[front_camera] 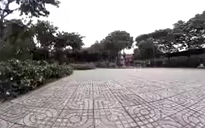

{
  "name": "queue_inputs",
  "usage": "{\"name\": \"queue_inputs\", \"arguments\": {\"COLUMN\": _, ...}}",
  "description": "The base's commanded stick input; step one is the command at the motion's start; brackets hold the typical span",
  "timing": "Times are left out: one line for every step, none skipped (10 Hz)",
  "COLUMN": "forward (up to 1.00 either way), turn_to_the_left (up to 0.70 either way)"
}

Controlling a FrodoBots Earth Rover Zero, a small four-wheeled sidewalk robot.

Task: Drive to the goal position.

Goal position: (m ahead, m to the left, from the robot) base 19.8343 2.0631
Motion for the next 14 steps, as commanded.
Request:
{"name": "queue_inputs", "arguments": {"forward": 0.70, "turn_to_the_left": 0.00}}
{"name": "queue_inputs", "arguments": {"forward": 0.70, "turn_to_the_left": 0.00}}
{"name": "queue_inputs", "arguments": {"forward": 0.70, "turn_to_the_left": 0.00}}
{"name": "queue_inputs", "arguments": {"forward": 0.70, "turn_to_the_left": 0.00}}
{"name": "queue_inputs", "arguments": {"forward": 0.70, "turn_to_the_left": 0.00}}
{"name": "queue_inputs", "arguments": {"forward": 0.70, "turn_to_the_left": 0.00}}
{"name": "queue_inputs", "arguments": {"forward": 0.70, "turn_to_the_left": 0.00}}
{"name": "queue_inputs", "arguments": {"forward": 0.70, "turn_to_the_left": 0.00}}
{"name": "queue_inputs", "arguments": {"forward": 0.70, "turn_to_the_left": 0.00}}
{"name": "queue_inputs", "arguments": {"forward": 0.70, "turn_to_the_left": 0.00}}
{"name": "queue_inputs", "arguments": {"forward": 0.70, "turn_to_the_left": 0.00}}
{"name": "queue_inputs", "arguments": {"forward": 0.70, "turn_to_the_left": 0.00}}
{"name": "queue_inputs", "arguments": {"forward": 0.70, "turn_to_the_left": 0.00}}
{"name": "queue_inputs", "arguments": {"forward": 0.70, "turn_to_the_left": 0.00}}
